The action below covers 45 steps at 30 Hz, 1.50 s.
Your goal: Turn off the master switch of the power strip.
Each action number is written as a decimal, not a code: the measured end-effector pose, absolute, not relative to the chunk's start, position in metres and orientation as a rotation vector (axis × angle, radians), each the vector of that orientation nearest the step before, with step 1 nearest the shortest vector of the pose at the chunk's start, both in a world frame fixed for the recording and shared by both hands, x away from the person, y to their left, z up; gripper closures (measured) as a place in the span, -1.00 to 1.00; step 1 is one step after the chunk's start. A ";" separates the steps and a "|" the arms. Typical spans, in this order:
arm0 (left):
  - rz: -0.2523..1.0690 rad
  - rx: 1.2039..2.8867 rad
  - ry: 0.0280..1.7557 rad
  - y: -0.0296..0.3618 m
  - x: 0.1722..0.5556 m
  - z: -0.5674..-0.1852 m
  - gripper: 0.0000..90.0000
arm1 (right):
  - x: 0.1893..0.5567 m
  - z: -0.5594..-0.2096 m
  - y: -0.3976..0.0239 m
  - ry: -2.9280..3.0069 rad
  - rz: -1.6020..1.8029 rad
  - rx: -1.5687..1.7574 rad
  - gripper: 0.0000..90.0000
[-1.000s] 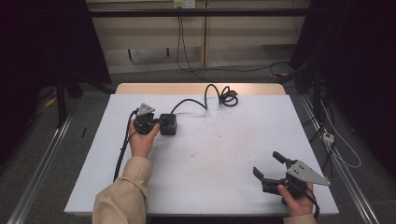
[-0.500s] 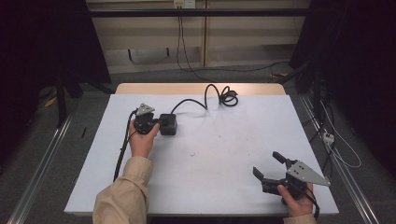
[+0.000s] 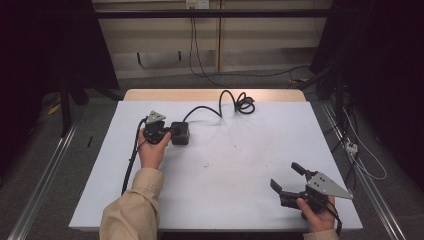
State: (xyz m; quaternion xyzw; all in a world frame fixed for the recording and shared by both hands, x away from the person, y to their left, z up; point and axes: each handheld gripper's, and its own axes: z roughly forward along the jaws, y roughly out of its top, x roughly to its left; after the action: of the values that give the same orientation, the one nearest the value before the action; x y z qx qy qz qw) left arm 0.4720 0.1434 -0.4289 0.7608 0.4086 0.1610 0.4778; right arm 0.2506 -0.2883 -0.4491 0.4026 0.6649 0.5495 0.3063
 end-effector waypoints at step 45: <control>0.388 1.826 1.023 0.144 0.472 -0.426 1.00 | 0.251 -0.449 -0.290 1.752 1.451 1.072 -0.85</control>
State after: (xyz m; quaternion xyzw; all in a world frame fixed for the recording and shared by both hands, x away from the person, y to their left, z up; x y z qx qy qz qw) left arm 0.4716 0.1438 -0.4263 0.7501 0.4204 0.1593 0.4850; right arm 0.2506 -0.2905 -0.4494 0.4054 0.6627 0.5490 0.3084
